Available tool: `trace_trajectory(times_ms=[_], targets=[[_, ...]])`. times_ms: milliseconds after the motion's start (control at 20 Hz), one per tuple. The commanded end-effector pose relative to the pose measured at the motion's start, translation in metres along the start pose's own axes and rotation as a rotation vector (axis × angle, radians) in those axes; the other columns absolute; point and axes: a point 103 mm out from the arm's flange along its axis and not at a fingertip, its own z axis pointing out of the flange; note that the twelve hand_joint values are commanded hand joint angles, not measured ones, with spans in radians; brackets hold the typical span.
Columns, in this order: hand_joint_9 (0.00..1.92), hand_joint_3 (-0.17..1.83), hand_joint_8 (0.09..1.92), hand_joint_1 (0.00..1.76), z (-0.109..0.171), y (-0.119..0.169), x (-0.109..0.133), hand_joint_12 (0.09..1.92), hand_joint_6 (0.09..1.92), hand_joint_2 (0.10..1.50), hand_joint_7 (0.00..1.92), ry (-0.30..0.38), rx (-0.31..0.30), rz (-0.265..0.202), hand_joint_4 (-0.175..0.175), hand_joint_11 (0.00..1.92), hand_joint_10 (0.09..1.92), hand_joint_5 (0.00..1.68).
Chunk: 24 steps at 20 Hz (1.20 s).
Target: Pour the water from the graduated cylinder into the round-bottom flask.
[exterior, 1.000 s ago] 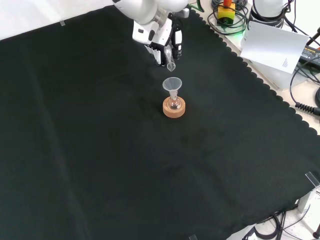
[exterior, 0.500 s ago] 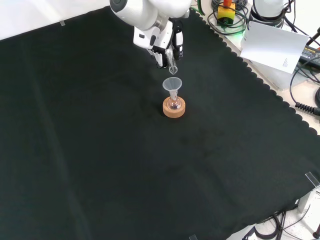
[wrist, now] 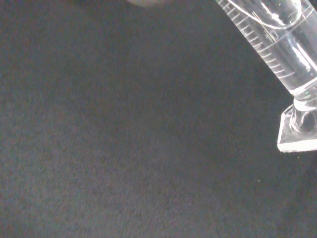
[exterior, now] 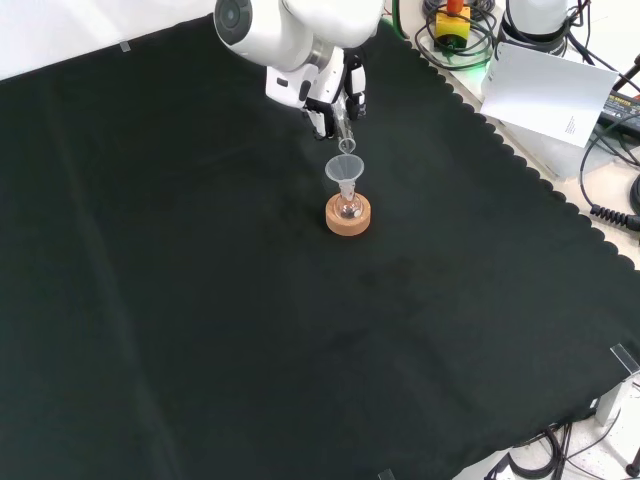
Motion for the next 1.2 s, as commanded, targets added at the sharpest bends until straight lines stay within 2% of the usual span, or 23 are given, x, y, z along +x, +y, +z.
trace_trajectory(times_ms=[50, 500, 800, 1200], targets=[[1.50, 0.00, 0.90, 1.27, -0.006, -0.001, 0.004, 0.79, 0.90, 1.08, 1.07, -0.022, 0.042, 0.011, -0.175, 1.27, 0.09, 1.03], [1.50, 0.00, 0.89, 1.27, -0.013, 0.000, 0.010, 0.79, 0.90, 1.08, 1.07, -0.044, 0.119, 0.028, -0.175, 1.27, 0.09, 1.03], [1.50, 0.00, 0.89, 1.27, -0.018, -0.002, 0.011, 0.79, 0.90, 1.08, 1.07, -0.052, 0.140, 0.039, -0.175, 1.27, 0.09, 1.03], [1.51, 0.00, 0.89, 1.27, -0.018, -0.003, 0.005, 0.78, 0.90, 1.08, 1.07, -0.049, 0.205, 0.063, -0.175, 1.28, 0.09, 1.03]])
